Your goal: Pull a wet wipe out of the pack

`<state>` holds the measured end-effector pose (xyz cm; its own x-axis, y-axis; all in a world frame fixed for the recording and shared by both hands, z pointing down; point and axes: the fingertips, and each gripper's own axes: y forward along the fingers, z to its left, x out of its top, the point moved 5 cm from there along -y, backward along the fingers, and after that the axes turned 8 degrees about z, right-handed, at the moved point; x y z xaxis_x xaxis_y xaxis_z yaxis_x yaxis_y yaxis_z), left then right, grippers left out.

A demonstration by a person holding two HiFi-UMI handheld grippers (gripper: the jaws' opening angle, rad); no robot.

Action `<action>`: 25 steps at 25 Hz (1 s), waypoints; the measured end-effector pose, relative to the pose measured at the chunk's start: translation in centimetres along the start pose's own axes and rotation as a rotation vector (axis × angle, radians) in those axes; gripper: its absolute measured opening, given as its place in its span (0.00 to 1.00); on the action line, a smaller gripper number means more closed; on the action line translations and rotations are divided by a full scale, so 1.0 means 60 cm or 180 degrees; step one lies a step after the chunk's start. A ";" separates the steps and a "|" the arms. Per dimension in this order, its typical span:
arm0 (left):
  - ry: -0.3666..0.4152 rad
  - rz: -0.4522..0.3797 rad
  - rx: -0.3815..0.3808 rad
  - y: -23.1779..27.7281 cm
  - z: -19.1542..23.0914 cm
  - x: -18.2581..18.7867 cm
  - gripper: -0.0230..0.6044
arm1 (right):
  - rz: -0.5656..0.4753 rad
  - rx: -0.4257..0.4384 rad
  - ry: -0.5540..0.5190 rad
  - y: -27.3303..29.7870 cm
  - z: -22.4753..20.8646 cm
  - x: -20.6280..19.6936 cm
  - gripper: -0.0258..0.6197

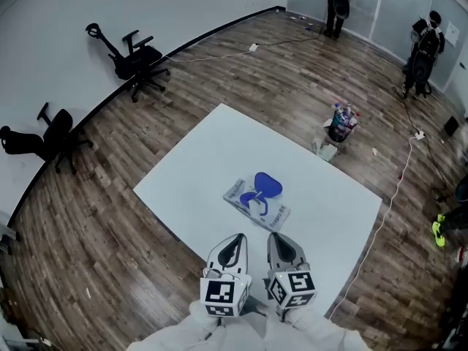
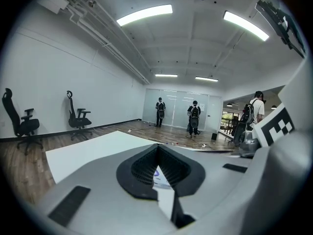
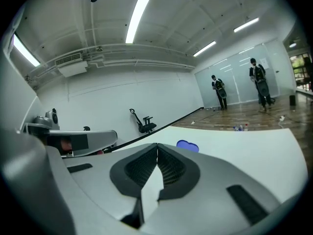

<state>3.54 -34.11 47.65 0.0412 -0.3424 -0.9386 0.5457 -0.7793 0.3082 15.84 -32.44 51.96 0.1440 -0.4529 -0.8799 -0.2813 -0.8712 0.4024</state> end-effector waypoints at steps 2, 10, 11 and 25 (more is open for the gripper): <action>-0.0008 0.0009 0.0013 0.001 0.011 0.002 0.04 | 0.0012 -0.0006 -0.0020 0.011 0.002 0.001 0.05; -0.0008 0.0015 0.0119 -0.017 0.042 0.005 0.04 | 0.0059 0.0084 -0.0008 0.051 0.013 -0.005 0.06; -0.0006 0.0017 0.0141 -0.020 0.045 0.004 0.04 | 0.0071 0.0114 0.0002 0.055 0.014 -0.007 0.06; -0.0129 0.0058 0.0450 -0.056 0.088 -0.020 0.04 | 0.0267 0.0167 -0.0049 0.104 0.012 -0.022 0.15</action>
<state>-2.73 -33.87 48.55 0.0145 -0.3758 -0.9266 0.4217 -0.8380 0.3464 13.21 -37.18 55.44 0.1034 -0.5206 -0.8475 -0.3412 -0.8189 0.4614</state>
